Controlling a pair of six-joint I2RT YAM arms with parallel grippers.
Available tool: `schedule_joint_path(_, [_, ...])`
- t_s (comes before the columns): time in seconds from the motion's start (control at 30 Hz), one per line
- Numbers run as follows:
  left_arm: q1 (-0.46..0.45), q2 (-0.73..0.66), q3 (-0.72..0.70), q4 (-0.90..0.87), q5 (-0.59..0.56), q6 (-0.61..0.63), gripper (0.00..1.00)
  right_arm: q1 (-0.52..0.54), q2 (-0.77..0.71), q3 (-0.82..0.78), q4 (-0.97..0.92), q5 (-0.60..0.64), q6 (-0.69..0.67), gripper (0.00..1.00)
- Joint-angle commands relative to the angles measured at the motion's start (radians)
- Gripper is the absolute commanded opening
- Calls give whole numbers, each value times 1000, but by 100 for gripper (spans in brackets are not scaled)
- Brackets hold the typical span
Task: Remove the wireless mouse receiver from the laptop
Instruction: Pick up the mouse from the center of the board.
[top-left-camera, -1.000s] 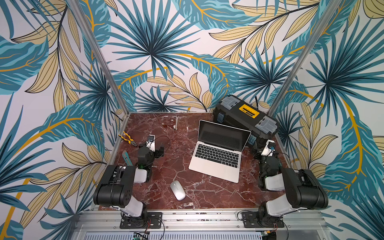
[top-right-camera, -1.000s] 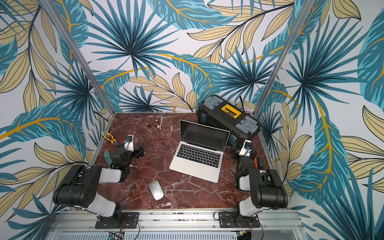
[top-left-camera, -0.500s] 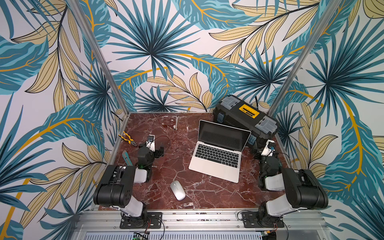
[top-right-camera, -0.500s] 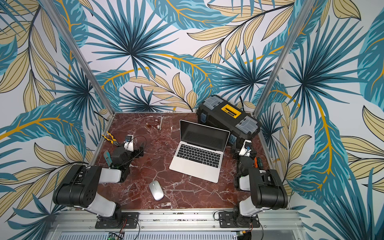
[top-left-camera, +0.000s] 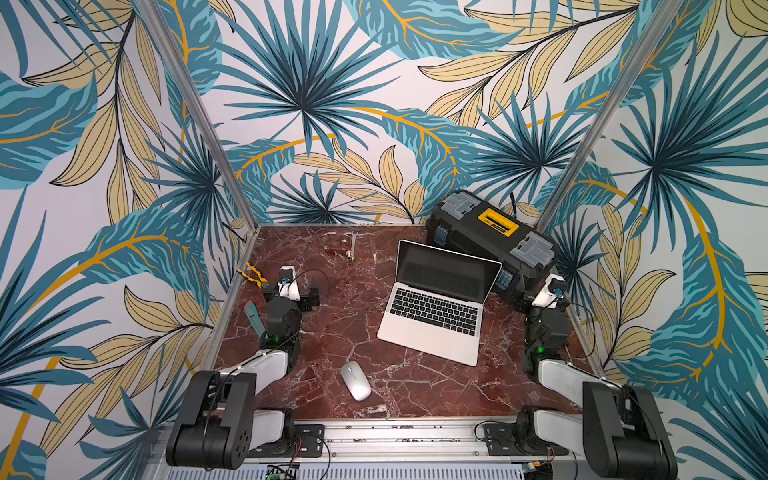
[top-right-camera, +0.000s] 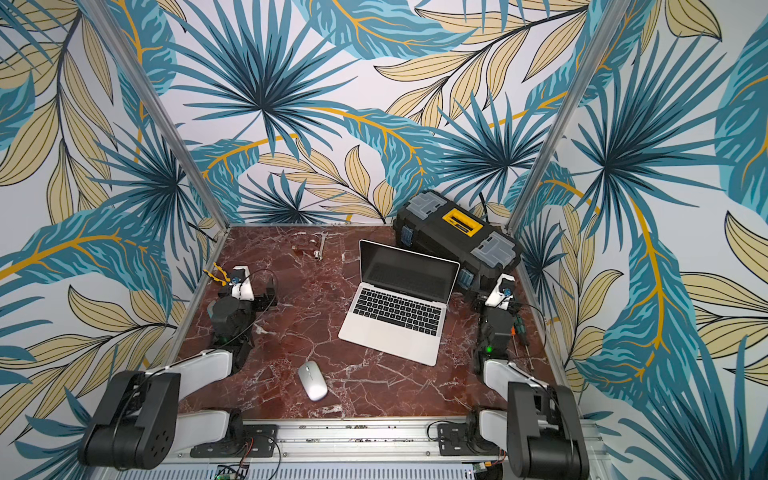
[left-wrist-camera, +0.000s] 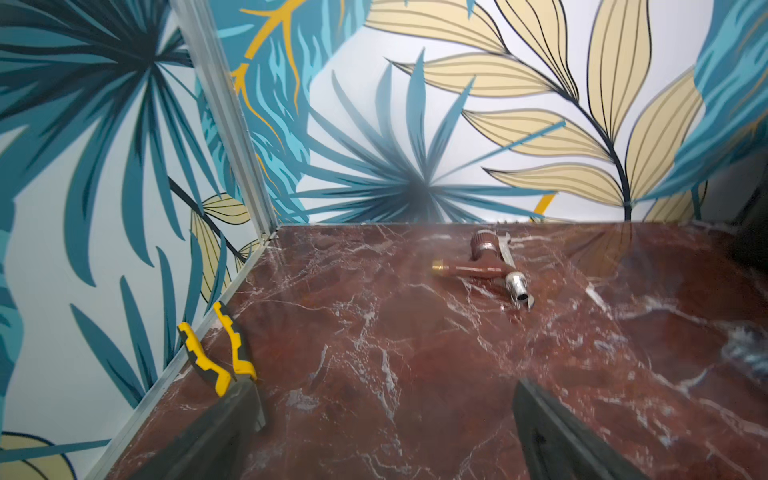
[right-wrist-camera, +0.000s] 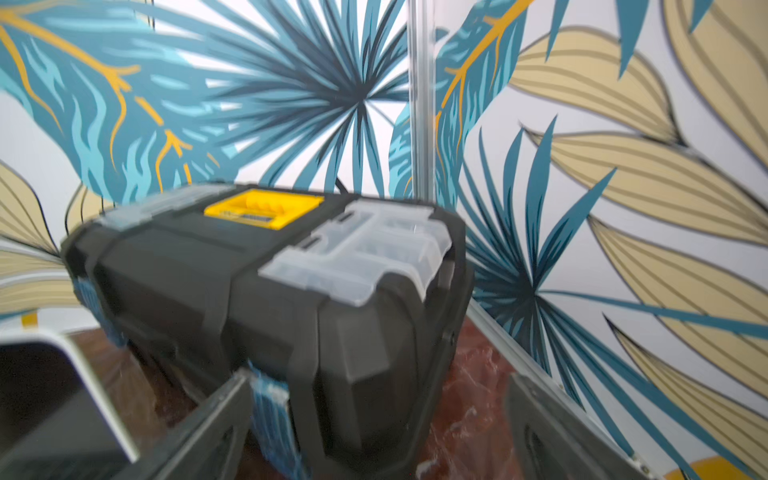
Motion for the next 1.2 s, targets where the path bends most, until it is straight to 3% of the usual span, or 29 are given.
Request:
schedule_joint_path(0.0, [2,-85,71,-266,-138,-266,100,7,-91,77,-306,-56,135,99])
schedule_joint_path(0.03, [4,-94,79,-330,-174,-371,100,13,-112,89,-346,-85,157,99])
schedule_joint_path(0.07, [16,-96,85,-378,-140,-447,100,16,-129,101,-398,-101,190,99])
schedule_joint_path(0.17, [76,-90,182,-633,154,-545,100,28,-181,111,-492,-159,216,98])
schedule_joint_path(0.3, [45,-51,367,-1098,366,-596,96,38,-245,110,-593,-238,244,96])
schedule_joint_path(0.53, [-289,-162,432,-1494,177,-735,99,48,-290,96,-658,-331,267,95])
schedule_joint_path(0.67, [-357,-216,419,-1639,141,-860,100,49,-298,100,-690,-360,269,95])
schedule_joint_path(0.83, [-514,-228,381,-1684,87,-976,100,69,-314,115,-750,-405,274,92])
schedule_joint_path(0.97, [-607,-195,329,-1611,96,-1078,100,78,-321,114,-815,-444,285,92])
schedule_joint_path(1.17, [-706,-38,362,-1569,40,-1184,100,85,-349,103,-840,-486,288,91])
